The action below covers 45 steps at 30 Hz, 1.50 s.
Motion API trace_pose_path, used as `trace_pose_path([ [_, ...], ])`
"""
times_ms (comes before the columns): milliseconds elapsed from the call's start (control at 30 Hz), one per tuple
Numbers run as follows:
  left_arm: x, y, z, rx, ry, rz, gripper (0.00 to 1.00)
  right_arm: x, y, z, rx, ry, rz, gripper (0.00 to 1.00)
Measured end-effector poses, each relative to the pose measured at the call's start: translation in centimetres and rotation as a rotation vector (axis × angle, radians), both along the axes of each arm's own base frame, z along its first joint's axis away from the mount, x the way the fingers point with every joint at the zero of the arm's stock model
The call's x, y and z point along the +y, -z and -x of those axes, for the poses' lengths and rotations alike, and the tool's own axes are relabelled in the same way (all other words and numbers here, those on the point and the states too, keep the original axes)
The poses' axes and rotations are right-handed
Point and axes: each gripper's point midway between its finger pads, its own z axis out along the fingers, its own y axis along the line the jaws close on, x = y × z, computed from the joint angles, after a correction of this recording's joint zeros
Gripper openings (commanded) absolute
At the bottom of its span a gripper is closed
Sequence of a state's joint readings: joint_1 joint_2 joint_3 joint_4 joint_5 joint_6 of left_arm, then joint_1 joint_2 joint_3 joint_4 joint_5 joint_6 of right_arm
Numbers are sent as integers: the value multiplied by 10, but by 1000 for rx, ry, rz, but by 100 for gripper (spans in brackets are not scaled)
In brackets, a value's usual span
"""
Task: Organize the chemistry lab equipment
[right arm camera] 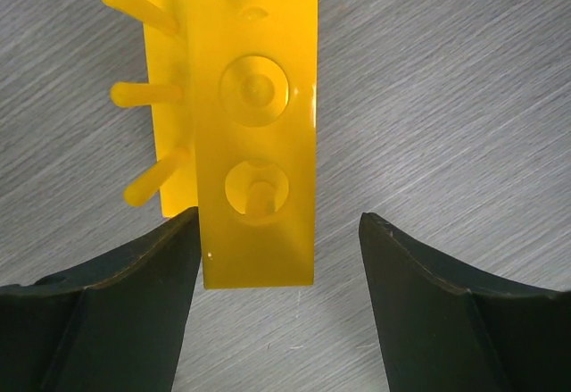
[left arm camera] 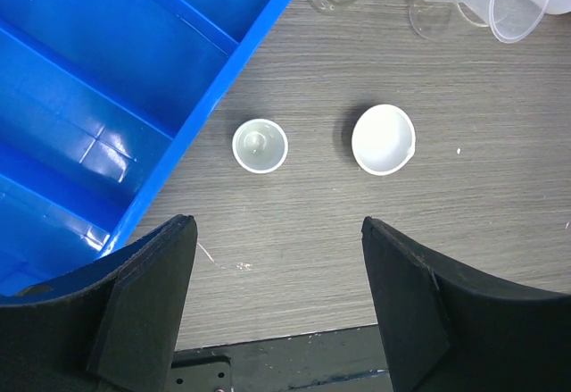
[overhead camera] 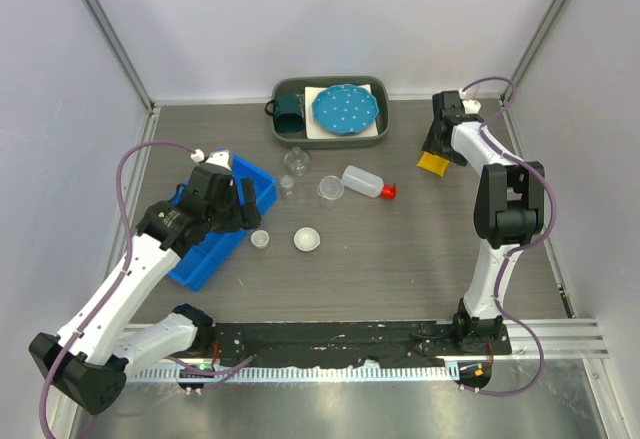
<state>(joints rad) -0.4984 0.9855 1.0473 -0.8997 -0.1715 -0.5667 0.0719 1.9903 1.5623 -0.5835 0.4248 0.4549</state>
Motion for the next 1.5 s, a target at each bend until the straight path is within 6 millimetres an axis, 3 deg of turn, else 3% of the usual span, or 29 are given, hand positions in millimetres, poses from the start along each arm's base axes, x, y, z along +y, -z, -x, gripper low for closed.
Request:
trace_pose_path([
  [167,0,-1,0,-3,2,-1,79,3,-5,6,16,-17,14,79],
  [267,2,-2,0,-8,1,-13,79,10,-27,11,-10,-41,34,79],
  [367,7,-10,-1,-23,-2,-36,79,25,-66,19,-70,-81,62,80],
  [433,9,-16,-4,-38,-9,-48,79,39,-97,28,-126,-118,77,80],
  [533,12,-21,-7,-49,-15,-70,79,82,-150,47,-247,-224,60,80],
  [567,12,-21,-8,-49,-16,-73,79,90,-159,51,-268,-246,49,80],
  [600,13,-20,-9,-47,-17,-77,79,110,-173,62,-306,-303,19,80],
  [667,13,-19,-9,-40,-19,-82,80,137,-178,73,-320,-380,-18,80],
  [767,12,-19,-8,-39,-18,-74,80,158,-164,85,-291,-472,-74,79],
  [867,8,-22,-5,-44,-3,-47,81,167,-130,87,-201,-542,-102,79],
  [1100,6,-35,8,-82,16,25,82,186,-62,76,-37,-662,-155,79],
  [1500,13,-40,22,-94,17,31,83,189,-9,76,71,-745,-200,79],
])
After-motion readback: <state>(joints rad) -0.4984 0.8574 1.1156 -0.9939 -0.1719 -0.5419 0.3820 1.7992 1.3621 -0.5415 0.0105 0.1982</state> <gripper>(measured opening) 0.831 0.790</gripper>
